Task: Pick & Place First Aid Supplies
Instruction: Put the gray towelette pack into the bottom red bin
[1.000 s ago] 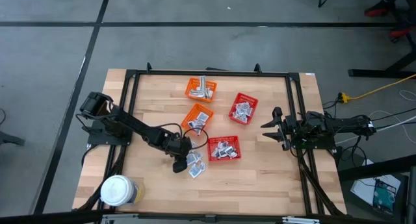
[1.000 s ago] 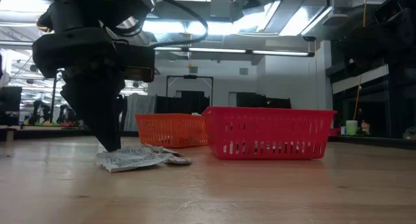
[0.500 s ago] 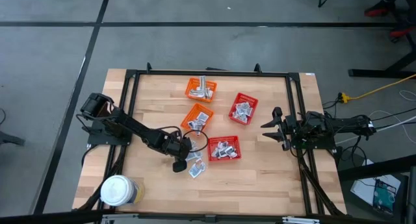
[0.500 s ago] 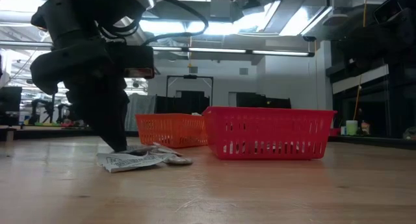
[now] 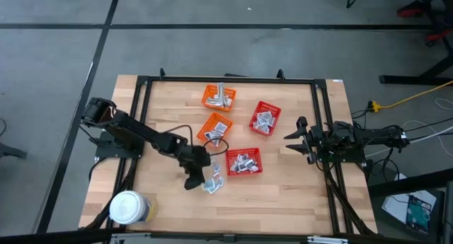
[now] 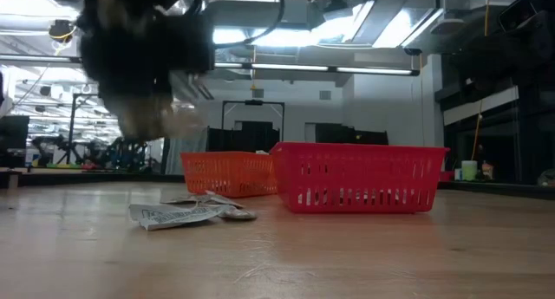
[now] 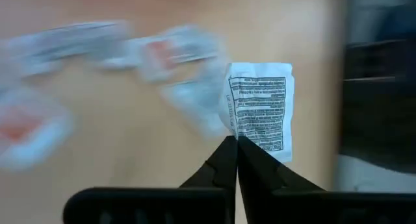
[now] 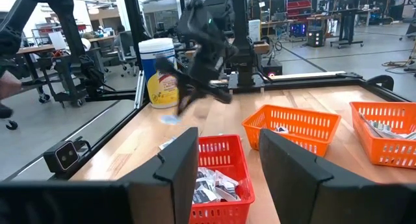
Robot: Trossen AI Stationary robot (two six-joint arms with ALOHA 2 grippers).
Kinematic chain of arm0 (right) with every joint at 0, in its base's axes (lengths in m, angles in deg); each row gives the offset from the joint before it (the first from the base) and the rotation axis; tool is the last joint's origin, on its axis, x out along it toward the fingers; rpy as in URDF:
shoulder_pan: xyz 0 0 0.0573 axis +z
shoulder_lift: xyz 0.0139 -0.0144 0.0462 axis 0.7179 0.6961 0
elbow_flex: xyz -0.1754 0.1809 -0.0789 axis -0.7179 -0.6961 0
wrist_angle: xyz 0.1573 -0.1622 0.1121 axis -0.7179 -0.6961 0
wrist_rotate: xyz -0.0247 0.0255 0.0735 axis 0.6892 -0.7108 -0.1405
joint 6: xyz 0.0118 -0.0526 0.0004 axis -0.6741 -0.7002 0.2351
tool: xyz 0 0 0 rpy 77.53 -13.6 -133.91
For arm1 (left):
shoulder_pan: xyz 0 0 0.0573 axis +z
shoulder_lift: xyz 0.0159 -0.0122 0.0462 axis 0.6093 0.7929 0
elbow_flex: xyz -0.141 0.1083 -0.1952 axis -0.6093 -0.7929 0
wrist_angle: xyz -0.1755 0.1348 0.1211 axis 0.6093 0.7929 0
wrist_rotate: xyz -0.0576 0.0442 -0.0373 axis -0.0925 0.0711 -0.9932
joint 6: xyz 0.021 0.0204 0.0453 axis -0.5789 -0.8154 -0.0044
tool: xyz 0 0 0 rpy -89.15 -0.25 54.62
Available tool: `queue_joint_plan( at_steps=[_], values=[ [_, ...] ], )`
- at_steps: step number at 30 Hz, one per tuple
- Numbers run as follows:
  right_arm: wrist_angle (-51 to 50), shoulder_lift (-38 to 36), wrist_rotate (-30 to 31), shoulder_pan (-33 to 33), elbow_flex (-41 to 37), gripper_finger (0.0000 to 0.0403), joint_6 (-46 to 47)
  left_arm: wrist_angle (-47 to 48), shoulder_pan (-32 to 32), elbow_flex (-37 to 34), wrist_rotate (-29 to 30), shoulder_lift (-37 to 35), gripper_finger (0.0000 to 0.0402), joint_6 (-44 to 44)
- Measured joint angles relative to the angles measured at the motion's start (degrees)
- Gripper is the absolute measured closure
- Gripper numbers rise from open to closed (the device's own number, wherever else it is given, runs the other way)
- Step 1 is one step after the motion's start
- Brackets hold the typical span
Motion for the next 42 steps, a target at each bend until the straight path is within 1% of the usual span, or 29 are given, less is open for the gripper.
queue_joint_plan(
  at_steps=[5, 9, 12, 16, 19, 21, 26, 30, 34, 39, 42],
  values=[
    [0.0, 0.0, 0.0, 0.0, 0.0, 0.0240, 0.0, -13.7, 4.0, 0.0, -19.7, -0.3, 0.0399, 7.3],
    [0.0, 0.0, 0.0, 0.0, 0.0, 0.0240, 0.0, -27.6, 6.2, 0.1, -32.2, -0.4, 0.0399, 15.8],
    [0.0, 0.0, 0.0, 0.0, 0.0, 0.0240, 0.0, -38.9, 7.6, 0.1, -36.6, -0.4, 0.0399, 22.3],
    [0.0, 0.0, 0.0, 0.0, 0.0, 0.0240, 0.0, -51.3, 9.0, 0.1, -37.9, -0.4, 0.0399, 28.1],
    [0.0, 0.0, 0.0, 0.0, 0.0, 0.0240, 0.0, -57.1, 10.2, 0.1, -36.3, -0.4, 0.0399, 29.6],
    [0.0, 0.0, 0.0, 0.0, 0.0, 0.0240, 0.0, -58.9, 10.8, 0.2, -34.7, -0.4, 0.0399, 29.5],
    [0.0, 0.0, 0.0, 0.0, 0.0, 0.0240, 0.0, -57.8, 12.3, 0.2, -31.8, -0.4, 0.0399, 27.0],
    [0.0, 0.0, 0.0, 0.0, 0.0, 0.0240, 0.0, -53.2, 13.2, 0.2, -27.6, -0.4, 0.0399, 21.2],
    [0.0, 0.0, 0.0, 0.0, 0.0, 0.0240, 0.0, -45.3, 13.9, 0.2, -20.2, -0.4, 0.0399, 13.6],
    [0.0, 0.0, 0.0, 0.0, 0.0, 0.0240, 0.0, -35.3, 14.1, 0.2, -6.5, -0.4, 0.0399, 4.2],
    [0.0, 0.0, 0.0, 0.0, 0.0, 0.0240, 0.0, -31.1, 13.9, 0.2, 0.1, -0.4, 0.0399, 0.7]
  ],
)
